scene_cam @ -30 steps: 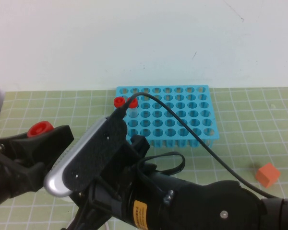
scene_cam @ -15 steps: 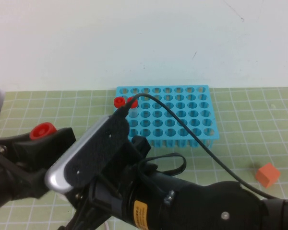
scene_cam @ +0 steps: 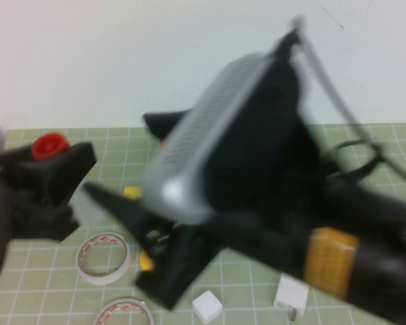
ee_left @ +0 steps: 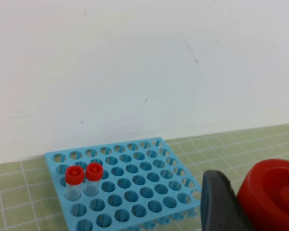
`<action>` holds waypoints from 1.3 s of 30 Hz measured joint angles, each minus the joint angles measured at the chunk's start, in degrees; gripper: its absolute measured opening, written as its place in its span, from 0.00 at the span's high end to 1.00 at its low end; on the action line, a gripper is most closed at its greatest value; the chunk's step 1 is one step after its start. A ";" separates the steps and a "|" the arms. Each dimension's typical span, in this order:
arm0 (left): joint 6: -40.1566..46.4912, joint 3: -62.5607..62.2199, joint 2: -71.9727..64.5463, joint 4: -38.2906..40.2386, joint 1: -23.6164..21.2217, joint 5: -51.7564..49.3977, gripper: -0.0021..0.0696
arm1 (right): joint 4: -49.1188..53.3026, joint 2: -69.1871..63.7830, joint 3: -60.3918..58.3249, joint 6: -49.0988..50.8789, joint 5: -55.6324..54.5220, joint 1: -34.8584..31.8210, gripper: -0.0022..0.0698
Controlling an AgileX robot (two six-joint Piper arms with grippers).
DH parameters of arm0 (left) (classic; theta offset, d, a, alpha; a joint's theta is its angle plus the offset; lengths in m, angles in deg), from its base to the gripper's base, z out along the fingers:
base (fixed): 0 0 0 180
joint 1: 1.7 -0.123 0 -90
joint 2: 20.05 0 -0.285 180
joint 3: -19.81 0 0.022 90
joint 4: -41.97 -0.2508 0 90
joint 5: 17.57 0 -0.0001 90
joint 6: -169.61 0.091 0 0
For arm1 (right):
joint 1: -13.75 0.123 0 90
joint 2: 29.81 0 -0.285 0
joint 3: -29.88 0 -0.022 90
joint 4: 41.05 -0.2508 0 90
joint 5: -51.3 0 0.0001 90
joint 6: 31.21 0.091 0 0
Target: Place the test tubes
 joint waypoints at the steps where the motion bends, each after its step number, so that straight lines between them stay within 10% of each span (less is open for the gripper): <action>1: 0.44 -0.74 -1.33 0.05 0.00 0.04 0.62 | 0.00 1.15 -0.50 -0.82 0.09 0.00 0.19; 9: 9.45 -6.40 -14.19 8.34 0.00 3.39 0.62 | 0.08 12.13 -11.06 -7.92 5.62 0.00 0.84; 12: 14.94 -8.79 -19.66 11.17 0.00 3.82 0.62 | -3.24 16.30 -15.80 -8.64 10.06 0.00 0.93; 39: 42.54 -24.72 -45.01 27.62 0.48 -4.96 0.62 | -65.04 44.06 -28.32 -64.14 41.94 0.00 0.97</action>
